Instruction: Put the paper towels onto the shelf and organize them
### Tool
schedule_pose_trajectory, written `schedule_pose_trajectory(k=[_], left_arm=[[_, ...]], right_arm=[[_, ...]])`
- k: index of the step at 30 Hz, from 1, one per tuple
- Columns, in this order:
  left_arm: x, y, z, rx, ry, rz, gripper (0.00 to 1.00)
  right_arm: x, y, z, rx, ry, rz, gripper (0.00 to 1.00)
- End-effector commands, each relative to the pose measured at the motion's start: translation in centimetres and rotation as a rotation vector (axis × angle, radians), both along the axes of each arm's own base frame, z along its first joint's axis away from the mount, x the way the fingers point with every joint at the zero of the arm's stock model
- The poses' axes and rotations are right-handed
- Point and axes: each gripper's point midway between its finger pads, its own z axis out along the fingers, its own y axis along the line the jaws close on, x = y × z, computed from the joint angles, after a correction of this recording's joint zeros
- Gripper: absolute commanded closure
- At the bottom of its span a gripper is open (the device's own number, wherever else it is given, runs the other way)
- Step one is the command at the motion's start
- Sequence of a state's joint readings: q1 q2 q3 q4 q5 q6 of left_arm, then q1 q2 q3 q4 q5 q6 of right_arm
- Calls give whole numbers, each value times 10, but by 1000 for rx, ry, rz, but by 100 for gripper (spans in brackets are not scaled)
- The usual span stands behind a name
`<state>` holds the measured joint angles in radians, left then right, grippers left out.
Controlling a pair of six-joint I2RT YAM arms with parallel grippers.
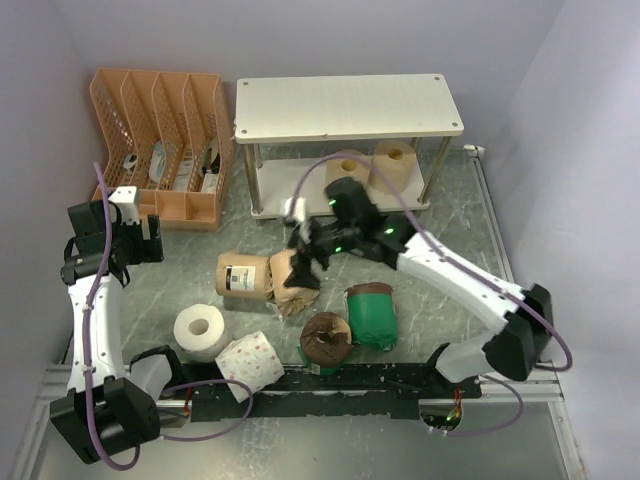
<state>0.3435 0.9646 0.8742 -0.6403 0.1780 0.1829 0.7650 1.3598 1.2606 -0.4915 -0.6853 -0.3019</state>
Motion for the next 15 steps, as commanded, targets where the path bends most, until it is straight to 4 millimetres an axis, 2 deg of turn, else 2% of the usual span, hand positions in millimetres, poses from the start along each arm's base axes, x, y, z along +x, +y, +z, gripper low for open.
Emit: schedule_pose_trajectory(k=[1,3,8,11,15], left_arm=[[3,27,14,49,-40,144,4],[0,39,11,45,-27,205,4],[-8,65,10,68,-12,348,4],[-12,70,14,83,-28,373,4],[-14,71,18,90,-52,375,4]], right_arm=[[-32,35,-37,-132,6,84,0],[-31,52,-48,-146,69,93,0],[-30,92,-43,-56,206,100,6],[-24,112,-42,-15,254,89,8],[-24,135,-58,-32,350,104,8]])
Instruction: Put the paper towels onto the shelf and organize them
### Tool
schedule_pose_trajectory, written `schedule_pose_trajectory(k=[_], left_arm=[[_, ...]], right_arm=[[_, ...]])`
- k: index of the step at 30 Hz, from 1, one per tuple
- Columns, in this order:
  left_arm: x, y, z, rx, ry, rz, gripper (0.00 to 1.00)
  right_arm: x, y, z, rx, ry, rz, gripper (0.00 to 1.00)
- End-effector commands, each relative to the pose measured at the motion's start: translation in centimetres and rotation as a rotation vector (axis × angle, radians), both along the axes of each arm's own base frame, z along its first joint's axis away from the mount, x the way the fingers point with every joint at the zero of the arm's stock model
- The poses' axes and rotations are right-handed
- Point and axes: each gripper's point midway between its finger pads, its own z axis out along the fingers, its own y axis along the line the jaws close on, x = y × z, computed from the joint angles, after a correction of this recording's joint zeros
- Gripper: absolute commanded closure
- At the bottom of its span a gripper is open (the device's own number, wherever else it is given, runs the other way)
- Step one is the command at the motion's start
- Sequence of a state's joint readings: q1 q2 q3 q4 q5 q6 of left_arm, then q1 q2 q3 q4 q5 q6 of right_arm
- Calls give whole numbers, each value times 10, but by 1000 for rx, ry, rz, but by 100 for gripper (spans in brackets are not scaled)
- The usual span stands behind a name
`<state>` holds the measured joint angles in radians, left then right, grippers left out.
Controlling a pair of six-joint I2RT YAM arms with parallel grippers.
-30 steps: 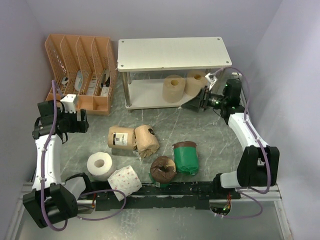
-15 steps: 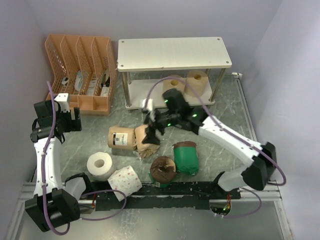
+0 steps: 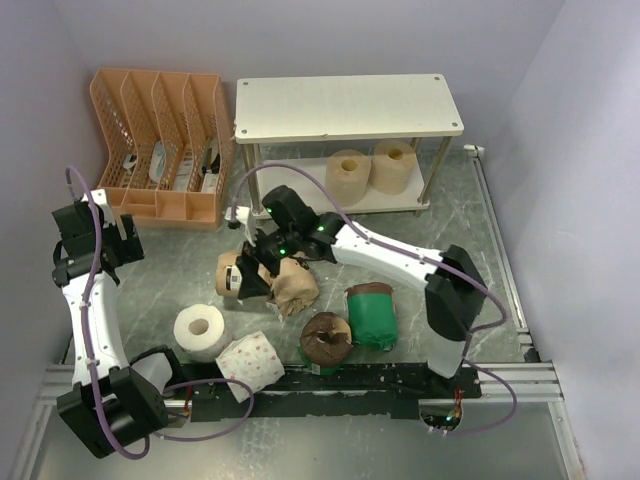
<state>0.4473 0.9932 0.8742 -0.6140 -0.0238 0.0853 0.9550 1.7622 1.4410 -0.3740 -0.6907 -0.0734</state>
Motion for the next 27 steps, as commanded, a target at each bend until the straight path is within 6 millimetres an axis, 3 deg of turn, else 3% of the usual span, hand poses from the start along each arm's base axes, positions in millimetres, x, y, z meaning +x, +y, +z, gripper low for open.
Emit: schedule_pose_trajectory(k=[1,7,16,25,27], left_arm=[[2,12,22,51,-78,53,4],[3,11,19,46,-69,39,4],[5,6,20,37,-75,6,4],[5,4,20,35,-78,-11,4],[5,3,20,34,-75,-14,4]], right_arm=[[-2,36,6,50,95,12,9],[-26,66,-20,-12,115,79,10],[-36,92,-44,-51,164,116,13],[-45,98,-66,-87,174,143,13],[-50,97,-71,-97,178,152,9]])
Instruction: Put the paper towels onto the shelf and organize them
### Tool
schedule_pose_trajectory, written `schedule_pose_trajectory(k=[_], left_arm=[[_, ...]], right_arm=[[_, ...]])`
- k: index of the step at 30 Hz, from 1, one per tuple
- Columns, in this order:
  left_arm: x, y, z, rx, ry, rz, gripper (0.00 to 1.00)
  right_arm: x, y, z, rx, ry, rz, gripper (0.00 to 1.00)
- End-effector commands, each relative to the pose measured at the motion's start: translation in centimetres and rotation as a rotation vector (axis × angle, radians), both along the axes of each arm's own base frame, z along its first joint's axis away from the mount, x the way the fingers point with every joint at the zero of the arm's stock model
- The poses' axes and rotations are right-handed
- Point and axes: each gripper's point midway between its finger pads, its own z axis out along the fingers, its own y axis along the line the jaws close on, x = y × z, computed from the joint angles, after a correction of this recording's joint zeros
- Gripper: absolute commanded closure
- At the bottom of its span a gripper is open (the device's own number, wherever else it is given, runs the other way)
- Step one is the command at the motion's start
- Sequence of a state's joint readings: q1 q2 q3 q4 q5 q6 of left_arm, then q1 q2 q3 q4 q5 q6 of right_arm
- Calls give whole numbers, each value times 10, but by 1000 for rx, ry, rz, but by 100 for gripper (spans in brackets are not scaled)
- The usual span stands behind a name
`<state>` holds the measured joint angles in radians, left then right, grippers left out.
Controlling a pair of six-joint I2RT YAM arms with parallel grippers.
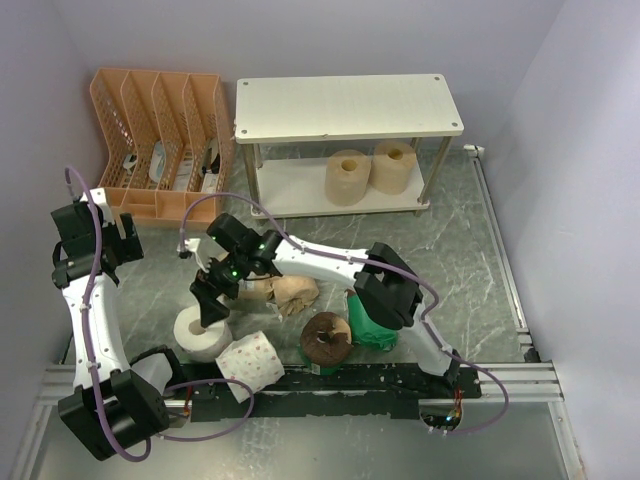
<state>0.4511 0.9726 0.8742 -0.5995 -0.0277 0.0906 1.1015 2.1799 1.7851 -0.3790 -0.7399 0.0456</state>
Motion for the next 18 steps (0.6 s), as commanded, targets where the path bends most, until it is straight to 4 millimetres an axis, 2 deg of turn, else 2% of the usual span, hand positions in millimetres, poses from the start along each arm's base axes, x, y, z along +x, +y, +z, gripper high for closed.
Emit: schedule_pose_trajectory(k=[1,4,7,9,13,16,18], left_arm=[[5,1,11,13,-43,-18,4],[4,0,11,13,-43,-22,4],[5,0,11,13,-45,-29,4],[5,0,10,11,-41,-30,4],[5,-1,10,11,-39,-34,4],[5,-2,11,13,-45,-39,4],[5,-2,10,12,-42,-42,4]], right_arm=[[-13,0,-8,-18,13,38,8],[-18,-1,-14,-26,2,47,10],[-20,-1,-18,-34,-3,52,21],[-20,0,-21,-41,-3,54,35],[-20,-2,-21,-57,0,55,76],[-20,-9,-23,-65,-14,44,97],[-21,-14,-22,-72,-22,35,100]])
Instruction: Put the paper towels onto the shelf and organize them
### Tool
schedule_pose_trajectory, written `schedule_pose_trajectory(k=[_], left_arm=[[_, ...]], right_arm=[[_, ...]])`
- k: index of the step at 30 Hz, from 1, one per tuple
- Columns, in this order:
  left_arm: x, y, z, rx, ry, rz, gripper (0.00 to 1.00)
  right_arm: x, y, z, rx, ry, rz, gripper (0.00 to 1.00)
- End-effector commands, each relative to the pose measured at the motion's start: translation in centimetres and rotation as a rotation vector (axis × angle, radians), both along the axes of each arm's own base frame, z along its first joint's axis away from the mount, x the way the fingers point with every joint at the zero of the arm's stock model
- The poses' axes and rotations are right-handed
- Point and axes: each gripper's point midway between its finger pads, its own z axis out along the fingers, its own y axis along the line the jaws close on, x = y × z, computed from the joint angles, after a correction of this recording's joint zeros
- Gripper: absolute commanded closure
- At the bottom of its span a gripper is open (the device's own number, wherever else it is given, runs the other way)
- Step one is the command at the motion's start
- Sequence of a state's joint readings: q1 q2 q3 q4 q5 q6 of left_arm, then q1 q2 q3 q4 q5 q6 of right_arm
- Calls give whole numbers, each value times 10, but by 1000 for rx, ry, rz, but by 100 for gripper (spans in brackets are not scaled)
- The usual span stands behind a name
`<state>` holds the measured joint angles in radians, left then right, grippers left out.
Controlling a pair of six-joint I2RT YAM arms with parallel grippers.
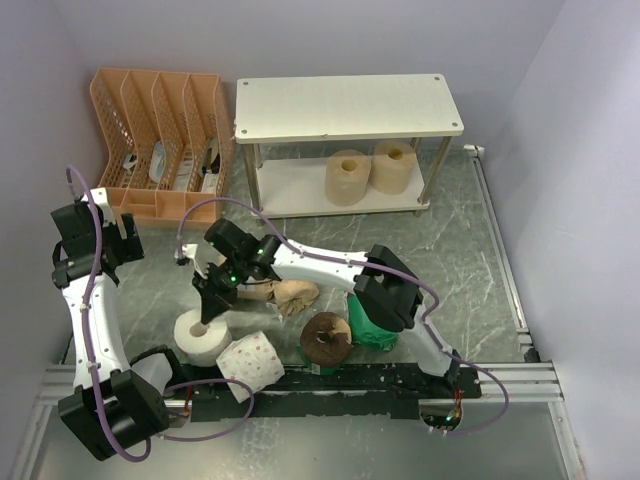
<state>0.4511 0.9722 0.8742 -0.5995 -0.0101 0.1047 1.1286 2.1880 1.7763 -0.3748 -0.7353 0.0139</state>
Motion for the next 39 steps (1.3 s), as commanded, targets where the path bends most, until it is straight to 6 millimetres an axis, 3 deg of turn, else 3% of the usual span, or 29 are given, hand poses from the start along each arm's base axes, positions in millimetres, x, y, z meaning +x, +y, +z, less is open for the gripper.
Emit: schedule_pose_trajectory(k=[1,5,7,13,16,19,21,25,28,30,35,39], left_arm=[[4,0,10,12,-41,-19,4],[4,0,8,8,-34,-21,4],[4,1,7,7,-32,-21,4],[4,0,7,9,-31,-26,4],[4,1,6,9,-29,-25,4],[4,2,4,8,-20,-21,4],[4,2,4,11,-19,-18,4],[4,2,6,17,-26,-18,4],[3,3,5,17,-22,-17,4],[3,3,4,17,-18,-16,4],[3,3,5,19,-21,-15,4],[2,3,7,24,-28,-12,4]], right_arm=[[-7,-20,-12,-72,-5,-13,100],[4,-24,24,-22,-69,-110,100],[11,-27,65,48,-123,-162,100],[48,-50,151,97,-229,-465,100],[35,-63,174,151,-240,-416,100],[41,-76,177,135,-240,-464,100],[66,-97,177,138,-47,-571,100],[133,-136,182,188,235,-854,100],[192,-173,186,242,305,-1145,100],[219,-189,186,266,355,-1279,100],[267,-205,179,338,429,-1478,100],[298,-215,172,368,375,-1607,100]])
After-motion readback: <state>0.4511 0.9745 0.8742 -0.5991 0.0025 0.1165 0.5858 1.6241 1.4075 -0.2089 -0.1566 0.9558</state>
